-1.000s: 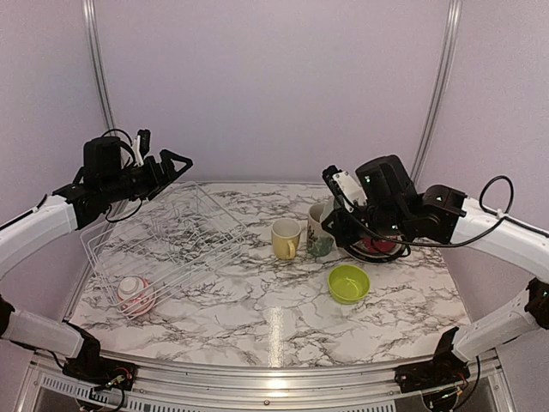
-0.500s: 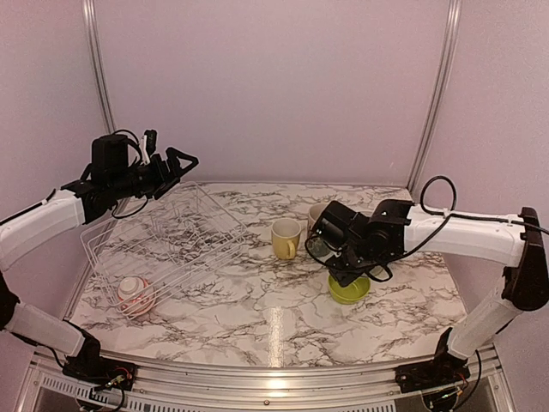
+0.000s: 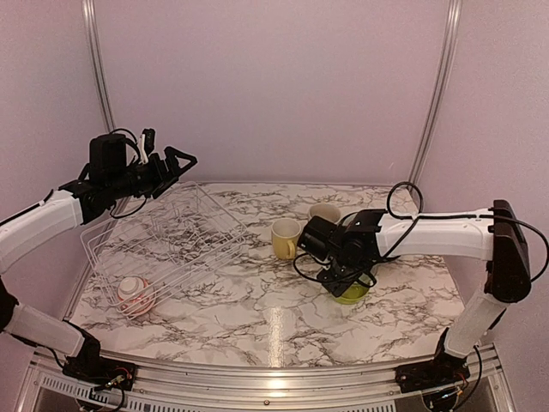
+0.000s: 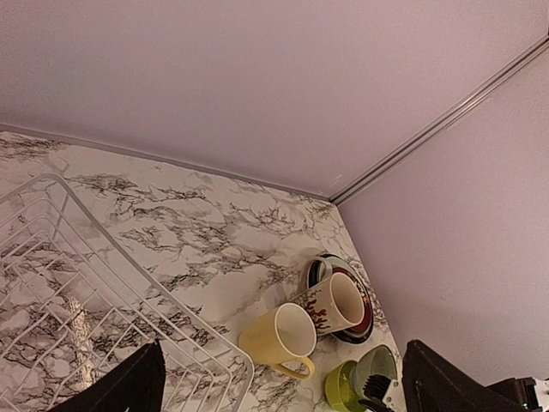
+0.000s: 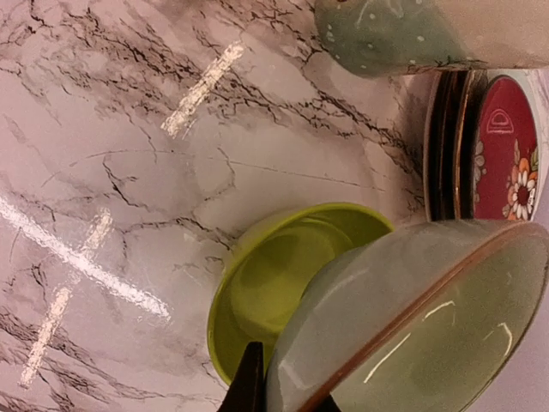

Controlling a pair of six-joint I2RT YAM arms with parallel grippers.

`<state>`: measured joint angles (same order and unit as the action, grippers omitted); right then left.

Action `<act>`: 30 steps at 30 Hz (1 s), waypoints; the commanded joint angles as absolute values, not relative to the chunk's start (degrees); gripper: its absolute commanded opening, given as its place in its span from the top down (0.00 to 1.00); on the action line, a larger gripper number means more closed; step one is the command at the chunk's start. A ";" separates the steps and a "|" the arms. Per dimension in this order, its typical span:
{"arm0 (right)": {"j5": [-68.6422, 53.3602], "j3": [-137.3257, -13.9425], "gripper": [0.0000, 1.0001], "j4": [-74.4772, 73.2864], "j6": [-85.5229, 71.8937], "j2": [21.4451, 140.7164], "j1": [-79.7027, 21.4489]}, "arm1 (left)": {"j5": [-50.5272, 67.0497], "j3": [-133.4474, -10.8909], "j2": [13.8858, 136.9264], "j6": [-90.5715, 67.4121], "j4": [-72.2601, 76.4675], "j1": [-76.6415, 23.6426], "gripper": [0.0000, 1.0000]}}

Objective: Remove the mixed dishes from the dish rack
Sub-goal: Place the bowl in the bowl.

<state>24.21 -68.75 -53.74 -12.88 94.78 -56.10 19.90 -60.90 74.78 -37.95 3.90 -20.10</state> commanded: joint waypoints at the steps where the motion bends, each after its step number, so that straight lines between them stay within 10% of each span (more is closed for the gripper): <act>1: 24.69 -69.85 1.00 -52.15 -11.11 95.09 -56.60 | 19.77 -60.84 74.23 -36.45 2.46 -19.86 0.01; 17: 24.00 -66.30 1.00 -51.54 -12.04 96.08 -55.82 | 19.49 -60.47 73.48 -35.86 1.49 -19.85 0.01; 30: 21.84 -65.99 0.76 -49.56 -12.13 95.53 -55.10 | 19.63 -60.73 73.15 -35.82 1.00 -19.83 0.01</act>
<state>21.80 -65.23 -50.76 -11.99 97.06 -55.33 19.88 -60.90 74.74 -36.82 2.61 -20.10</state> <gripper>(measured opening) 0.222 0.989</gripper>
